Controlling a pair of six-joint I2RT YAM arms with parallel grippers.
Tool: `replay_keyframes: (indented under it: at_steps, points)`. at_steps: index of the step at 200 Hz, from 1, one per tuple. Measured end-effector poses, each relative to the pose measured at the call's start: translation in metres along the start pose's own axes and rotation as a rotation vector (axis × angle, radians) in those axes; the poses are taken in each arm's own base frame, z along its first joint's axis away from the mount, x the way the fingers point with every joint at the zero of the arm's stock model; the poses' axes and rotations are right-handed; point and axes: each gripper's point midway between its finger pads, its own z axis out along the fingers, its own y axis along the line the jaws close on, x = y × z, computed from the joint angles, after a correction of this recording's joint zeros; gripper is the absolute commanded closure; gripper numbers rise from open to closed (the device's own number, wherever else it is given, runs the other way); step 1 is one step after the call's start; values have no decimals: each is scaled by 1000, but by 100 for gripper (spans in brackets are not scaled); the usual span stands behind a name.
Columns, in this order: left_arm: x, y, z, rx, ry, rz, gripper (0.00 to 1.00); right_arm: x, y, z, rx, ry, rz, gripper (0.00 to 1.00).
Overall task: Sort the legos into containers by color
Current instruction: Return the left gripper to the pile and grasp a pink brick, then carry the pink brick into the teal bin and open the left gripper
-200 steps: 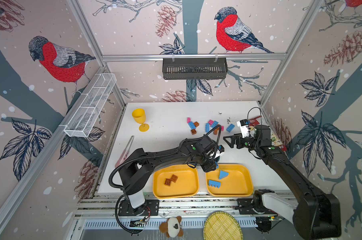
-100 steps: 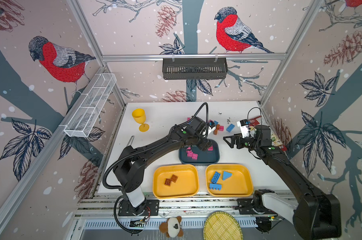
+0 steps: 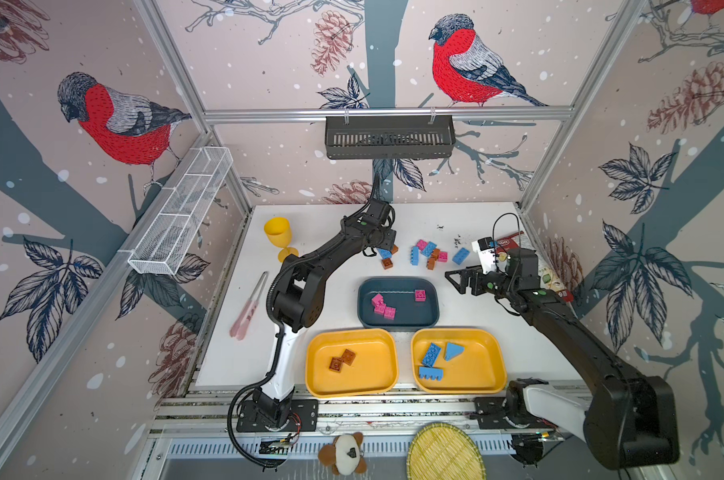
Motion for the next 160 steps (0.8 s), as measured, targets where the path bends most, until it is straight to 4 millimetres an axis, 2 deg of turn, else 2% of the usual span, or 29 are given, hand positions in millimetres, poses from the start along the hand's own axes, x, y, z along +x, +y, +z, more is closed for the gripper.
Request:
replay_keyframes:
  at_steps: [50, 122, 160]
  points:
    - [-7, 35, 44, -111, 5, -105, 38, 4, -1, 6, -18, 21, 13, 1]
    - [4, 38, 73, -119, 31, -119, 50, 2, 5, 11, -52, 20, 2, 0]
    - [8, 38, 81, -121, 42, -118, 65, 2, 6, 11, -59, 21, 1, 0]
